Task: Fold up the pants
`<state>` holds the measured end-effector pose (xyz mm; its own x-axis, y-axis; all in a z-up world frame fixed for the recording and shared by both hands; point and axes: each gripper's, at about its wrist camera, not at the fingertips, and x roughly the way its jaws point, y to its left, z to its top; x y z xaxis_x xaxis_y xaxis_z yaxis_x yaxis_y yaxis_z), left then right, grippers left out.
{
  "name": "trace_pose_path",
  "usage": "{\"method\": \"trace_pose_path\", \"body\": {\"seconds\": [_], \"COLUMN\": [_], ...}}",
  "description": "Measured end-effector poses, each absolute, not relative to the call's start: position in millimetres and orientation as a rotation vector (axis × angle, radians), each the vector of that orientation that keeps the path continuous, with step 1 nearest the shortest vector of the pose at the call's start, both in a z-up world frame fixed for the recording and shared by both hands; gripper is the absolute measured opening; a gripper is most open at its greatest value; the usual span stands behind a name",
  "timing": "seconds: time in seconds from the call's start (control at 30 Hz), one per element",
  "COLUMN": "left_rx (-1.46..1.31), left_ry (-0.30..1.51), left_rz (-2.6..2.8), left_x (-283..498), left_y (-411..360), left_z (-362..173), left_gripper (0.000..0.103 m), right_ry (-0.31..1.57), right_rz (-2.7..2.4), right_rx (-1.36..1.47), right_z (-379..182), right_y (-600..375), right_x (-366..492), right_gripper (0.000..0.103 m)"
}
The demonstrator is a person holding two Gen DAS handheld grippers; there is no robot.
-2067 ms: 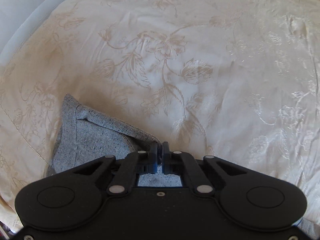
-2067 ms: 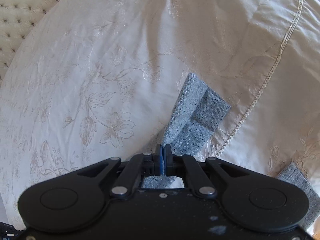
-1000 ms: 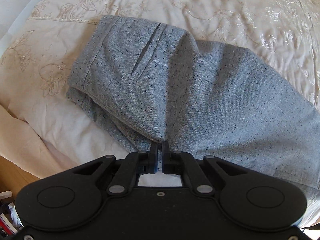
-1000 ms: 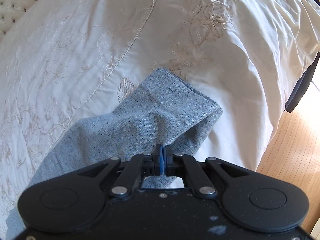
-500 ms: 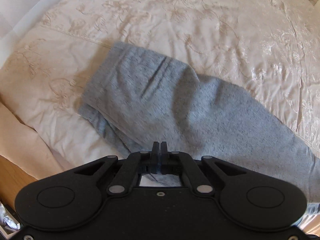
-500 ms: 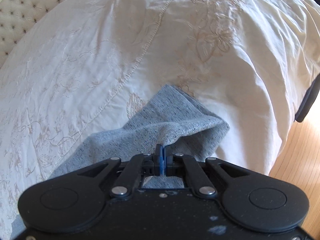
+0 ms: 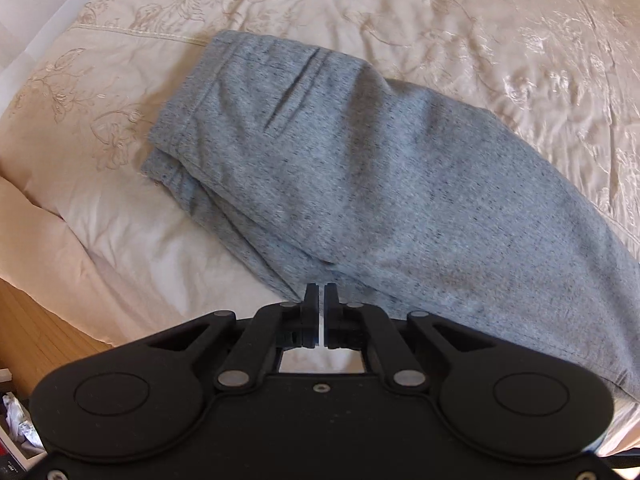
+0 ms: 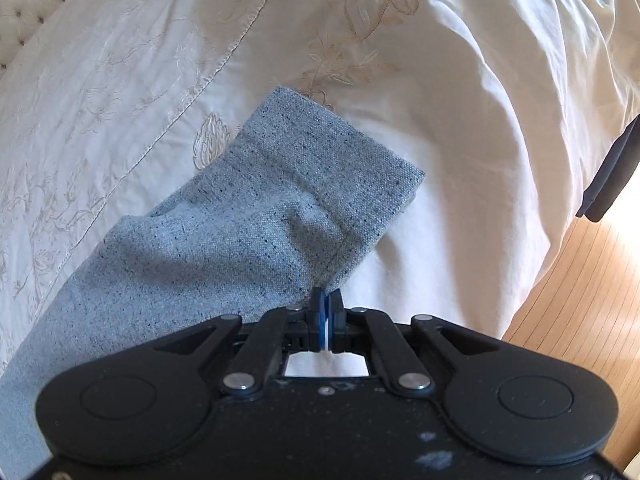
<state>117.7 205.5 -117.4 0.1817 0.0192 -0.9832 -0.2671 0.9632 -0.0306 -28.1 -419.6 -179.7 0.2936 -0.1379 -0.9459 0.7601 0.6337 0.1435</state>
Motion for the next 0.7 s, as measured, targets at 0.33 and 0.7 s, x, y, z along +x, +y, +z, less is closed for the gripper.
{"method": "trace_pose_path", "body": {"seconds": [0.33,0.7], "left_rx": [-0.171,-0.171], "left_ry": [1.424,1.44], "left_rz": [0.138,0.099], "left_x": [121.8,125.2], "left_y": [167.2,147.7], "left_z": [-128.1,-132.1], "left_gripper": [0.011,0.011], "right_ry": [1.145,1.189], "right_rz": [-0.627,-0.645], "right_rx": [0.585,0.601], "right_z": [-185.1,-161.1], "right_y": [-422.9,-430.3], "right_x": [-20.4,-26.5], "right_gripper": [0.002,0.011]}}
